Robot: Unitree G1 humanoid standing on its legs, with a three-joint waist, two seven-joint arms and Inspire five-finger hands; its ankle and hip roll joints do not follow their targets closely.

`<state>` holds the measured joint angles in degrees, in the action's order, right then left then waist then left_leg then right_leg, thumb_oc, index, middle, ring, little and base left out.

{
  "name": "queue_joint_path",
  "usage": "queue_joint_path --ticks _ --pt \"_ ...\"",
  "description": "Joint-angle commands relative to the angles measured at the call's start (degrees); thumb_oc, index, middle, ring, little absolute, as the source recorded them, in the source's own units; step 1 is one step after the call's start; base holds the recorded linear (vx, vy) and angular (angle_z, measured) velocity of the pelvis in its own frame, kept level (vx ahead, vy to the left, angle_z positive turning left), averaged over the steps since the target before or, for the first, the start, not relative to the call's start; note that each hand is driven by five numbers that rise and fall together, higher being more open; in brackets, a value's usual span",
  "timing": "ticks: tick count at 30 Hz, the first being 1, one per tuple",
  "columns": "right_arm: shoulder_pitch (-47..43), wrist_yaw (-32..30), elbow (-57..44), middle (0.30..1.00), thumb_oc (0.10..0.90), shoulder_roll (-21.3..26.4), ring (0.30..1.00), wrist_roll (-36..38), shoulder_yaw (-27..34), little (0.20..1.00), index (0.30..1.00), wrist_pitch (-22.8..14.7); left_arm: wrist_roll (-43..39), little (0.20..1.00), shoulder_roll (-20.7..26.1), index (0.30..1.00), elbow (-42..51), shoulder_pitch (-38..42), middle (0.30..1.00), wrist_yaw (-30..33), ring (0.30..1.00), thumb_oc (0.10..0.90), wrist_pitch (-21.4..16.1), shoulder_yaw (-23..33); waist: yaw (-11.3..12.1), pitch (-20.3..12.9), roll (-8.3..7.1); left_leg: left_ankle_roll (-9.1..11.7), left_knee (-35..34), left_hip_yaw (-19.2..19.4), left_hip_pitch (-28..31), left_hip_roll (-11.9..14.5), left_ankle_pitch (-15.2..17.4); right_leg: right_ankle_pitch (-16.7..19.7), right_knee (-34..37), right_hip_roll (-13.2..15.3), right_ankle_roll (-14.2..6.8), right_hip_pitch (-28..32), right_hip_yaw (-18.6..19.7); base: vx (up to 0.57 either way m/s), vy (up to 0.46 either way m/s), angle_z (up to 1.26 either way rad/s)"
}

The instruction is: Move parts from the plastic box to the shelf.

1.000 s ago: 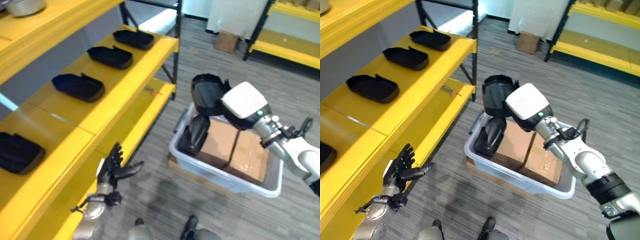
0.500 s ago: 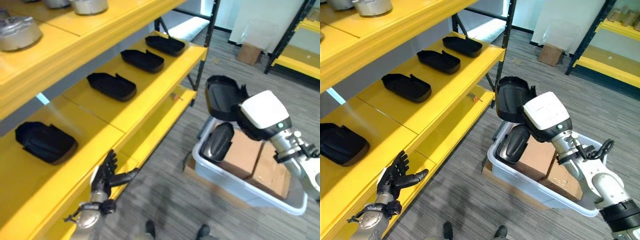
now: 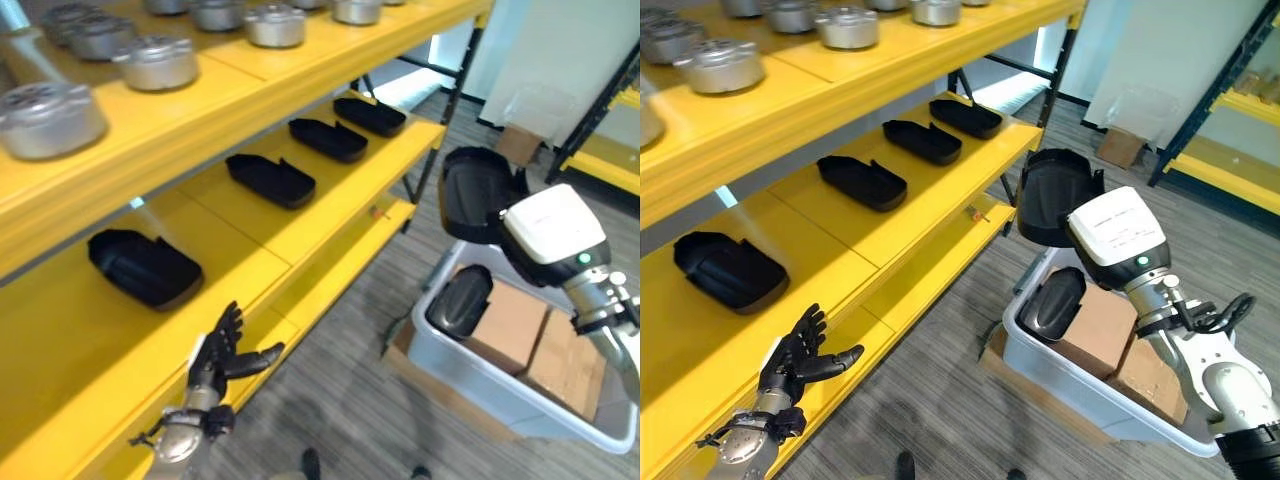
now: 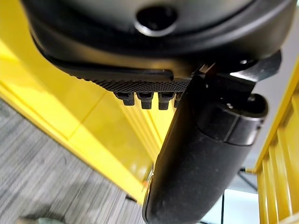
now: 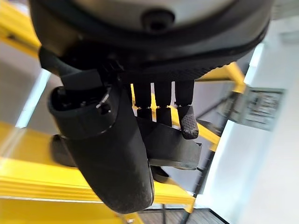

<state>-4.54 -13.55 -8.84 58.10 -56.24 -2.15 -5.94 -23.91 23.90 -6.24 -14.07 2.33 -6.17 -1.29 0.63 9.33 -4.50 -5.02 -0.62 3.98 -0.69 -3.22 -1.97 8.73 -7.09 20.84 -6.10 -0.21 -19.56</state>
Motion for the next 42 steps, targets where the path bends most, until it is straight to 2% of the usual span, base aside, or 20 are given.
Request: queue_joint_path --ticks 1,2,3,5,7,8,9,11,18,24,27,28,29,32,33,34,36,38,39,42 --pt "-12.4 -4.8 -2.3 0.300 0.400 1.1 0.300 0.3 2.9 0.300 0.300 2.7 1.0 1.000 2.4 1.000 4.9 3.8 1.000 0.7 1.000 0.900 -5.2 -0.2 0.2 -3.8 0.39 2.1 -4.2 -0.6 3.6 2.0 3.0 -1.9 -0.6 -7.0 -3.6 -3.6 12.1 0.06 0.019 0.23" --pt "-12.3 -5.4 -2.8 0.300 0.400 0.9 0.300 1.8 2.8 0.300 0.300 1.9 0.9 1.000 2.4 1.000 4.4 4.0 1.000 0.9 1.000 0.900 -5.1 -0.7 -1.0 -3.8 0.58 1.9 -4.1 -2.5 3.7 1.9 2.7 -6.6 -2.0 -13.2 -2.2 -4.4 18.3 0.03 0.015 0.33" --pt "-12.4 -5.4 -2.8 0.300 0.400 0.9 0.300 1.8 2.8 0.300 0.300 1.9 0.9 1.000 2.4 1.000 4.4 4.0 1.000 0.9 1.000 0.900 -5.1 -0.7 -0.9 -3.9 0.57 2.0 -4.2 -2.4 3.4 1.9 2.4 -6.4 -2.1 -13.3 -2.1 -4.9 18.4 0.02 0.010 0.60" --pt "-13.2 -5.9 -3.4 0.300 0.400 0.7 0.300 3.7 2.3 0.300 0.300 0.8 1.1 1.000 2.1 1.000 3.9 4.4 1.000 1.0 1.000 0.900 -4.9 -1.2 -1.0 -4.3 0.28 1.9 -4.2 -3.7 3.0 1.4 2.0 -8.3 -2.2 -17.3 -0.7 -5.1 20.8 0.00 -0.040 0.73" --pt "-14.7 -6.2 -4.1 0.300 0.400 0.8 0.300 4.6 1.2 0.300 0.300 -0.1 1.0 1.000 1.7 1.000 3.7 5.1 1.000 1.8 1.000 0.900 -5.0 -1.6 -0.5 -4.6 -0.28 2.3 -4.2 -5.0 2.5 0.8 1.8 -8.7 -0.2 -19.2 0.6 -5.0 20.9 0.00 -0.102 0.51" --pt "-14.7 -5.9 -3.9 0.300 0.400 0.7 0.300 5.3 1.3 0.300 0.300 0.0 0.9 1.000 1.3 1.000 3.7 5.3 1.000 2.0 1.000 0.900 -5.0 -1.5 -0.6 -4.8 -0.33 2.6 -4.0 -6.0 2.2 0.5 1.4 -8.6 1.0 -18.5 0.4 -4.1 20.2 -0.05 -0.207 0.65" --pt "-15.7 -5.6 -3.3 0.300 0.400 0.6 0.300 6.1 0.4 0.300 0.300 -0.1 0.5 1.000 0.4 1.000 3.3 5.4 1.000 2.4 1.000 0.900 -4.9 -2.0 -0.5 -5.1 -0.68 3.3 -4.0 -7.1 1.5 0.8 0.5 -7.9 3.1 -19.6 1.0 -3.2 20.4 -0.03 -0.213 0.68" --pt "-16.5 -5.6 -3.2 0.300 0.400 0.8 0.300 7.0 0.1 0.300 0.300 -0.2 0.1 1.000 0.2 1.000 3.5 5.4 1.000 2.3 1.000 0.900 -4.8 -2.0 -0.2 -5.7 -0.75 3.9 -4.2 -7.9 1.5 1.2 0.3 -7.2 5.3 -19.2 1.1 -1.9 17.9 0.03 -0.187 0.58" --pt "-19.0 -5.8 -3.3 0.300 0.400 1.5 0.300 7.8 -1.6 0.300 0.300 -0.6 -0.6 1.000 0.1 1.000 3.6 5.8 1.000 2.7 1.000 0.900 -4.3 -3.2 0.6 -5.9 -0.95 5.9 -4.3 -11.2 0.6 2.2 -1.0 -7.1 8.1 -18.9 1.8 0.6 12.5 0.00 -0.135 0.34" --pt "-22.6 -5.5 -3.4 0.300 0.400 2.3 0.300 8.0 -4.3 0.300 0.300 -0.8 -1.4 1.000 -0.2 1.000 4.0 3.8 1.000 3.4 1.000 0.900 -4.2 -2.3 3.6 -5.1 -0.60 7.0 -4.3 -16.5 -0.8 1.9 -2.3 -8.0 9.2 -18.5 2.4 2.4 6.6 0.00 -0.086 0.51" --pt "-22.5 -5.3 -3.4 0.300 0.400 3.3 0.300 7.5 -4.2 0.300 0.300 -0.8 -1.4 1.000 -0.1 1.000 3.9 3.7 1.000 3.1 1.000 0.900 -4.0 -2.4 3.8 -4.0 -0.38 7.4 -3.3 -16.2 -2.4 1.6 -3.0 -8.0 9.2 -17.7 2.4 2.4 4.2 -0.08 -0.006 0.54" --pt "-22.4 -5.6 -3.2 0.300 0.400 4.3 0.300 7.0 -3.9 0.300 0.300 -0.5 -1.4 1.000 0.1 1.000 3.7 4.0 1.000 3.0 1.000 0.900 -3.9 -2.7 3.6 -3.0 -0.40 7.6 -1.3 -13.8 -3.9 1.9 -2.7 -7.8 8.8 -16.8 2.2 2.0 2.8 -0.20 0.074 0.81" --pt "-22.4 -5.9 -3.2 0.300 0.400 5.1 0.300 6.2 -4.1 0.300 0.300 0.0 -1.6 1.000 0.4 1.000 4.3 4.5 1.000 2.6 1.000 0.900 -4.0 -3.0 3.1 -1.9 -0.68 7.3 1.5 -7.5 -4.9 4.6 -0.8 -7.6 7.6 -15.2 2.0 0.9 1.4 -0.21 0.091 0.93" --pt "-23.0 -5.9 -3.2 0.300 0.400 5.2 0.300 5.7 -5.0 0.300 0.300 0.4 -2.4 1.000 0.4 1.000 4.7 4.8 1.000 2.4 1.000 0.900 -4.3 -3.0 3.2 -1.9 -1.06 8.1 3.6 -5.9 -4.2 9.5 0.3 -8.0 6.5 -14.1 2.5 0.5 0.4 -0.05 0.063 0.90" --pt "-23.1 -5.9 -3.2 0.300 0.400 5.2 0.300 5.7 -5.0 0.300 0.300 0.4 -2.4 1.000 0.3 1.000 4.7 4.8 1.000 2.4 1.000 0.900 -4.3 -3.0 3.1 -1.9 -1.06 8.1 3.6 -6.0 -4.4 9.4 0.0 -7.9 6.5 -14.1 2.5 0.4 0.3 0.00 0.074 0.65" --pt "-23.2 -5.9 -3.3 0.300 0.400 5.7 0.300 5.7 -5.3 0.300 0.300 0.4 -2.9 1.000 0.3 1.000 5.1 5.0 1.000 2.5 1.000 0.900 -4.2 -3.1 3.0 -2.0 -1.18 8.5 3.7 -5.3 -3.6 12.0 -0.2 -8.5 5.8 -13.6 2.7 0.5 -0.3 0.01 0.149 0.53" --pt "-24.7 -6.3 -2.7 0.300 0.400 8.1 0.300 6.5 -6.2 0.300 0.300 1.5 -3.8 1.000 0.5 1.000 5.8 5.6 1.000 2.7 1.000 0.900 -4.3 -3.7 2.0 -2.6 0.48 11.4 -0.3 -3.0 -1.6 20.6 -7.0 -10.8 2.4 -11.9 2.4 0.1 -3.3 0.06 0.364 0.49" --pt "-24.9 -6.4 -2.5 0.300 0.400 8.4 0.300 6.7 -6.1 0.300 0.300 1.8 -3.7 1.000 0.7 1.000 5.8 5.8 1.000 2.8 1.000 0.900 -4.2 -4.1 1.7 -2.7 1.02 11.9 -1.6 -1.9 -1.7 21.5 -8.2 -11.2 1.2 -11.1 2.2 -0.1 -4.4 0.07 0.277 0.66" --pt "-25.4 -6.2 -2.3 0.300 0.400 8.4 0.300 6.2 -6.2 0.300 0.300 2.1 -4.0 1.000 1.0 1.000 5.7 5.9 1.000 2.4 1.000 0.900 -4.1 -4.1 1.6 -3.3 1.68 11.9 -2.8 -1.2 -0.8 21.0 -6.1 -11.8 -1.5 -9.9 1.9 -0.4 -5.1 0.06 0.161 0.72" --pt "-26.3 -6.0 -2.0 0.300 0.400 7.5 0.300 6.0 -7.0 0.300 0.300 2.4 -4.1 1.000 1.7 1.000 5.7 6.4 1.000 2.4 1.000 0.900 -4.1 -4.2 1.9 -3.2 1.72 11.3 -1.6 -1.5 -1.1 19.8 -3.8 -12.2 -4.0 -8.3 1.6 -0.6 -5.1 0.10 0.318 0.13"
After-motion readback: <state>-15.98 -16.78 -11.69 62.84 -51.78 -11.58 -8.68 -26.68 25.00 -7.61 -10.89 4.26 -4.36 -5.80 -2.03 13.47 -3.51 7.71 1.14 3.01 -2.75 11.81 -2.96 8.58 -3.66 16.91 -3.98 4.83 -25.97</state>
